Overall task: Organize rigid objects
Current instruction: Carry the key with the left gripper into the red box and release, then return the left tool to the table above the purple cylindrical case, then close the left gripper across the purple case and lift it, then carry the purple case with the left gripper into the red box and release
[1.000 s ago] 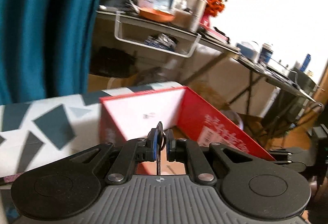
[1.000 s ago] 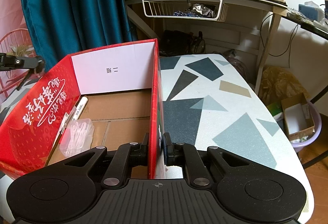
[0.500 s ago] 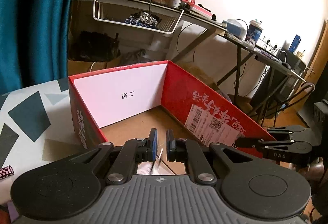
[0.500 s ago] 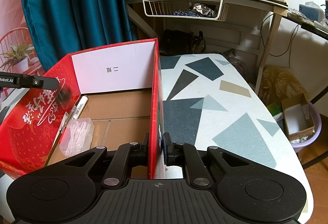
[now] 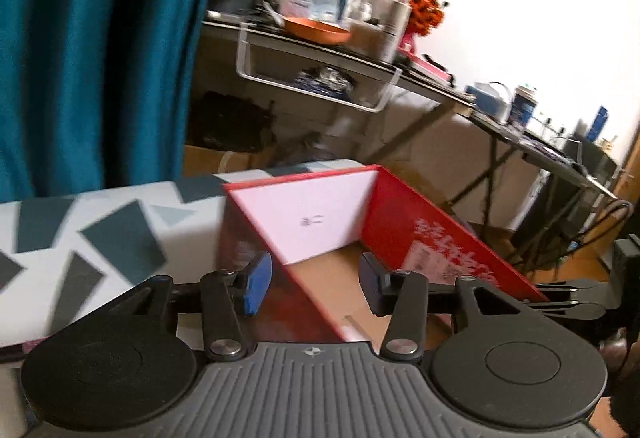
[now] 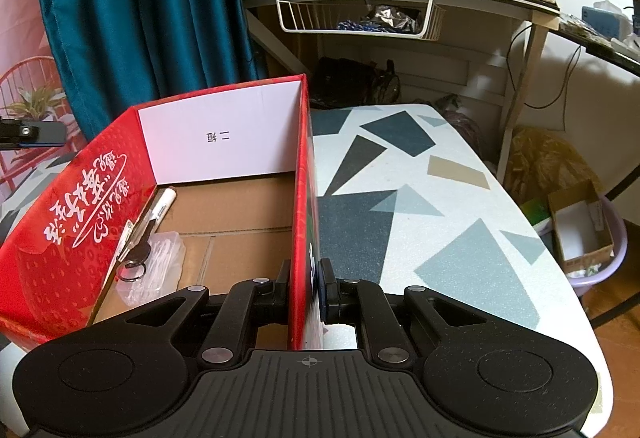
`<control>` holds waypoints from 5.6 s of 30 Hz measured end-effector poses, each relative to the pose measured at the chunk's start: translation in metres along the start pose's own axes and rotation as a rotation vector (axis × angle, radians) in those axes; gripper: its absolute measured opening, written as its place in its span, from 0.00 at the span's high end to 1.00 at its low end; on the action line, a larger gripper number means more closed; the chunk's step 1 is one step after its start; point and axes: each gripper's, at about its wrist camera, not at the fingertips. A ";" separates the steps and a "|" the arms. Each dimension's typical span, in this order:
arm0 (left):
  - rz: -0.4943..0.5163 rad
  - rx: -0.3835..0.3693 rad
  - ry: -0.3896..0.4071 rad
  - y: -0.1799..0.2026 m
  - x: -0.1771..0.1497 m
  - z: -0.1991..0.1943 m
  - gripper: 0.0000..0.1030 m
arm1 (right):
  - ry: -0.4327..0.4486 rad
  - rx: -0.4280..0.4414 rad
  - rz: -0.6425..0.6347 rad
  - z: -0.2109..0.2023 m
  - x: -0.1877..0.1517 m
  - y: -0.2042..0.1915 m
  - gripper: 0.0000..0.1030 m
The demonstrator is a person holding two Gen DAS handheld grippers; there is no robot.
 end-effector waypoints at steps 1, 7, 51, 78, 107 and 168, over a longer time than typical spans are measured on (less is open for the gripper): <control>0.000 0.024 0.001 -0.005 0.000 -0.005 0.49 | 0.000 -0.001 0.000 0.000 0.000 0.000 0.90; -0.073 0.151 -0.025 -0.043 -0.010 -0.029 0.49 | 0.000 -0.003 0.005 -0.001 0.000 0.000 0.90; -0.302 0.396 -0.194 -0.077 -0.110 -0.042 0.59 | 0.010 -0.002 0.004 0.000 0.001 0.000 0.90; -0.177 0.539 -0.312 -0.042 -0.119 -0.038 0.28 | 0.028 -0.032 -0.009 -0.001 -0.001 -0.006 0.91; -0.551 0.687 -0.208 -0.075 -0.086 -0.009 0.00 | 0.031 -0.022 0.001 -0.001 -0.002 -0.006 0.91; 0.319 0.057 -0.062 0.064 0.001 0.061 0.13 | 0.026 -0.020 -0.008 -0.002 -0.003 -0.002 0.91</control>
Point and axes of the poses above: each gripper's, at about its wrist camera, not at the fingertips, and z roughly the way its jaws point, y to its right, x to its top, and after that the axes turned 1 degree about -z, right-handed
